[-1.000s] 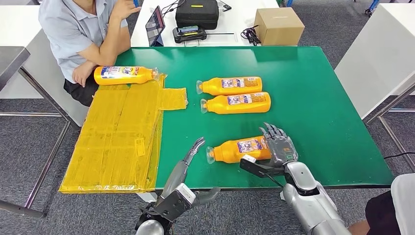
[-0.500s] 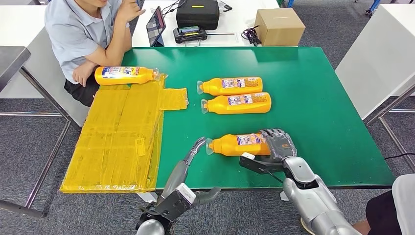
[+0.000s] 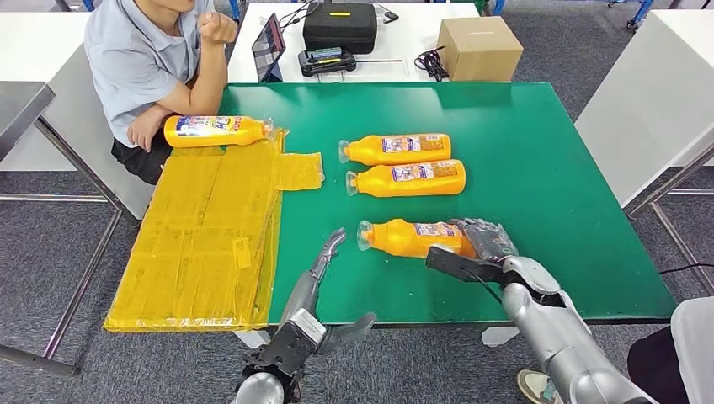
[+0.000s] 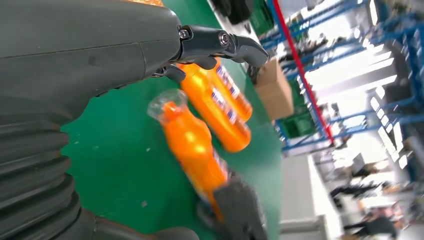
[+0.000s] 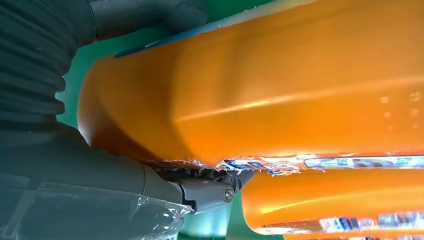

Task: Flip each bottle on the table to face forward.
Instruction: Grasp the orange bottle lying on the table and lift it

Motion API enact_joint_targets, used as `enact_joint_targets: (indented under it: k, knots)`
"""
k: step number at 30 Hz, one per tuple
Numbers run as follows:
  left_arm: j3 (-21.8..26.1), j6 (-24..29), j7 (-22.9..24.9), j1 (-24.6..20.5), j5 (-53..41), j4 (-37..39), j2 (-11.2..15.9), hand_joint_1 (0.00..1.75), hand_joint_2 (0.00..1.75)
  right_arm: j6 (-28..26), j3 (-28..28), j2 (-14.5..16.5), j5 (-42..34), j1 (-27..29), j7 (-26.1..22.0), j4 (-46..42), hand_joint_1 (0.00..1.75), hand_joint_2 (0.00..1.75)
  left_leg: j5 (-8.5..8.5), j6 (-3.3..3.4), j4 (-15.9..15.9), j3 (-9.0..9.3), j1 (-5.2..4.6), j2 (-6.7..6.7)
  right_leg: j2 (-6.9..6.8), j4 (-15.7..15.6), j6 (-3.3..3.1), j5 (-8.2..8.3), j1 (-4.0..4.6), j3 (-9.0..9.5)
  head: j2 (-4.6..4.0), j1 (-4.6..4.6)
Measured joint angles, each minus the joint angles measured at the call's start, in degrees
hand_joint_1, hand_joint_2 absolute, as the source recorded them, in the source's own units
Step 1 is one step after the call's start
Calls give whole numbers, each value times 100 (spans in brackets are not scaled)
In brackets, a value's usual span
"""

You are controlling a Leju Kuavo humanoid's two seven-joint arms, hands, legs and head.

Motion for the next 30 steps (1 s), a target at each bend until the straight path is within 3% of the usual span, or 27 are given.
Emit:
enact_joint_targets:
  k: [4,8,15,20,30]
  knots:
    - [67,48,-195,-118,943,156,-72,0,175,343,-130,-16,-900,104,-503,-93,175,175,-6,5,0,14,0,11,7,0,0,1,2,9,0,-1]
    - [207,104,-328,-236,1904,403,-135,0,175,484,-200,-8,-1426,303,-646,-357,175,175,-5,5,-1,15,2,16,8,1,-1,1,5,10,0,-3]
    - [322,276,-436,-311,2553,733,-162,0,175,202,-206,46,-1594,538,-626,-791,175,175,-3,5,-1,-5,1,16,7,2,-1,1,3,-1,0,-2]
    - [330,-78,-187,-346,3114,1053,-166,0,175,23,-203,232,-1689,684,-609,-1216,175,175,-1,6,0,-38,0,13,7,3,1,3,0,-32,0,-3]
    - [200,-682,57,-591,3332,1804,-242,0,175,-17,-11,682,-1738,667,-637,-1563,175,175,0,6,0,-57,1,1,4,5,1,2,1,-47,0,-3]
